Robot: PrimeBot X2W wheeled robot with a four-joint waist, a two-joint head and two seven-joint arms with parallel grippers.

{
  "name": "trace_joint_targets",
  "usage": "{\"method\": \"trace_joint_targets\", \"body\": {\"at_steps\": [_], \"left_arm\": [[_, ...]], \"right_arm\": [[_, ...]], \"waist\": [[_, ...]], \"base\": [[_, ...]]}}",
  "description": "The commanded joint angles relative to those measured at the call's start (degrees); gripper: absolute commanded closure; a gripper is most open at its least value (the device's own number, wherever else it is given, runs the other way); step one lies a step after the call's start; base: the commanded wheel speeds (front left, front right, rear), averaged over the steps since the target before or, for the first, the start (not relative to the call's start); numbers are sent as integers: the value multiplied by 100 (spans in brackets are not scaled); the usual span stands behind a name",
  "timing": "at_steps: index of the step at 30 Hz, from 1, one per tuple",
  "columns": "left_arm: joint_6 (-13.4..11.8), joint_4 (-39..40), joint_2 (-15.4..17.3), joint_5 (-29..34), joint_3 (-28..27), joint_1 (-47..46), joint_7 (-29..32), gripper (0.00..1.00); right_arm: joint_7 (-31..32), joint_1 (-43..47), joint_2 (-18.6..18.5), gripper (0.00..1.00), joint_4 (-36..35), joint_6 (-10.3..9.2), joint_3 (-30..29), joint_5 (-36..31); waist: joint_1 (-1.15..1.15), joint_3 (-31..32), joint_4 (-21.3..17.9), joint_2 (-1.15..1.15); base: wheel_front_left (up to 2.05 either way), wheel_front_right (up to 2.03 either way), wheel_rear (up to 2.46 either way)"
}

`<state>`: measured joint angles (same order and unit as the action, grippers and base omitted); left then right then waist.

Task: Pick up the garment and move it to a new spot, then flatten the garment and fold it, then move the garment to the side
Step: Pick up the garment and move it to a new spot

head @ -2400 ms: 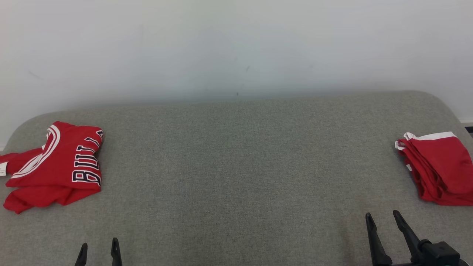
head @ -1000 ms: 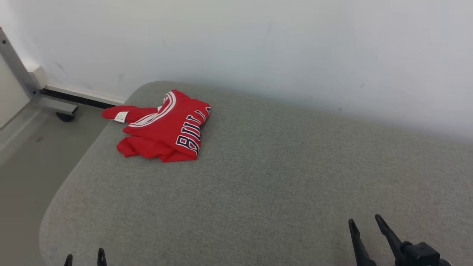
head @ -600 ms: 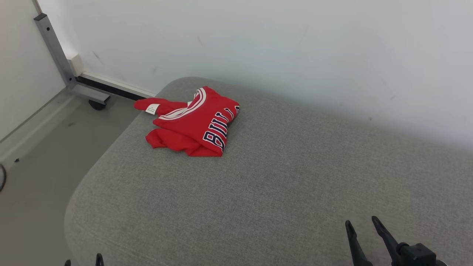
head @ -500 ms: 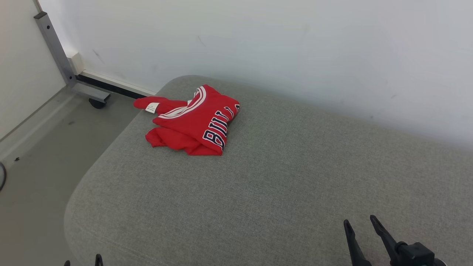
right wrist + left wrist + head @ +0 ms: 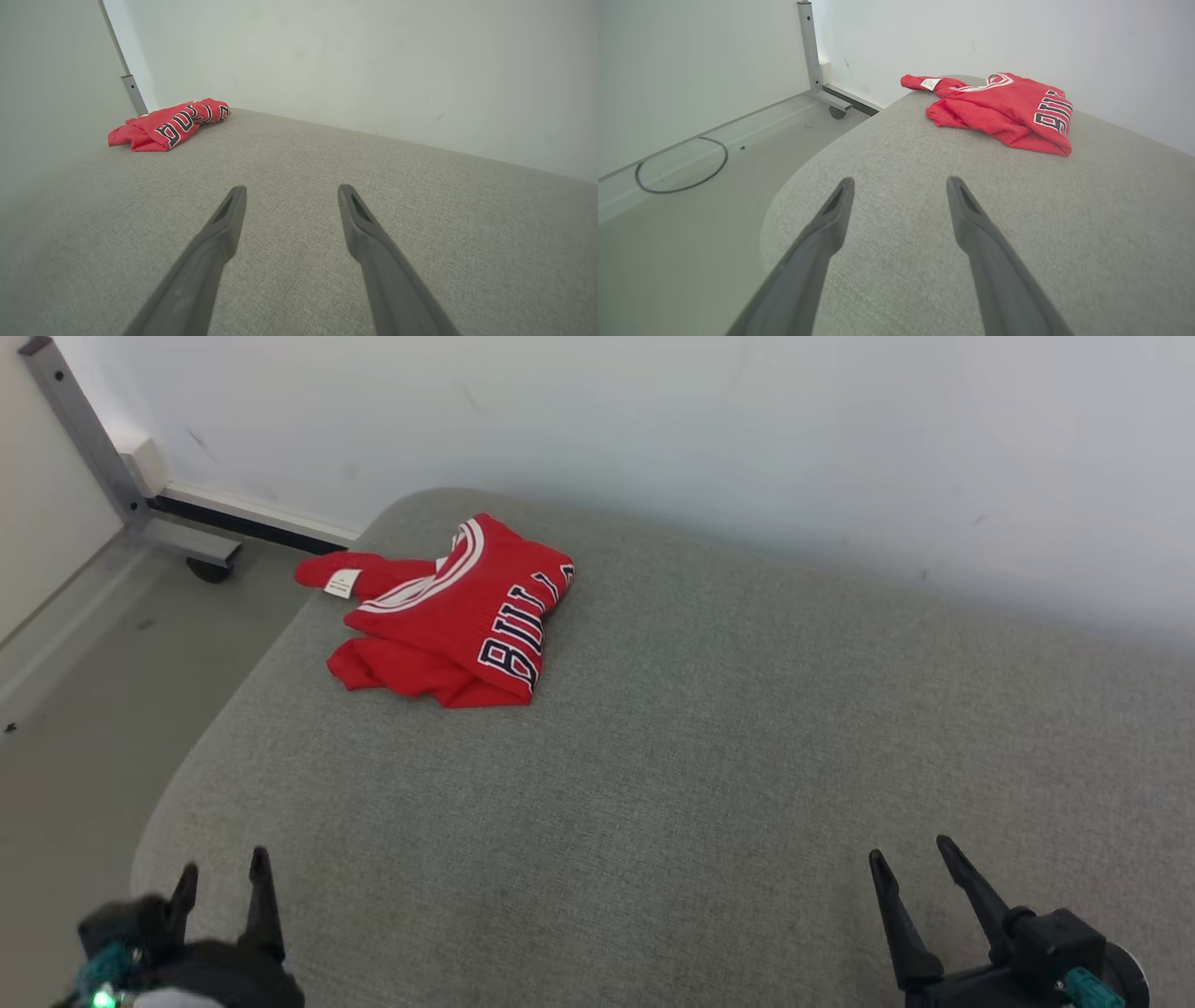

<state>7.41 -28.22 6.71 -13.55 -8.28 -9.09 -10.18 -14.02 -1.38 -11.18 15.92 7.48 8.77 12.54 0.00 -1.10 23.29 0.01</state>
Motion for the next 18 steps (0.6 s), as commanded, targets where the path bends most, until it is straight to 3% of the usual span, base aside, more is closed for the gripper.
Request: {"method": "trace_joint_targets", "body": {"at_steps": [1, 7, 11, 18], "left_arm": [[4, -156, 55, -190, 103, -375, 206, 0], [5, -654, 440, -613, 356, -1772, 1122, 0], [5, -918, 638, -1071, 211, -2658, 1716, 0], [-31, -990, 1277, -1549, 33, -3974, 3127, 0]], "right_arm": [[33, -106, -69, 0, -59, 1, 2, -62], [212, -506, -220, 0, -379, 1, 115, -139], [291, -821, -269, 0, -589, 1, 261, -190], [328, -1242, -296, 0, -946, 1, 298, -316]], "waist": [[0, -352, -238, -1], [0, -1123, -692, -1], [0, -1701, -1107, -1], [0, -2735, -1642, -1]], "base": [[0, 0, 0], [0, 0, 0], [0, 0, 0], [0, 0, 0]]}}
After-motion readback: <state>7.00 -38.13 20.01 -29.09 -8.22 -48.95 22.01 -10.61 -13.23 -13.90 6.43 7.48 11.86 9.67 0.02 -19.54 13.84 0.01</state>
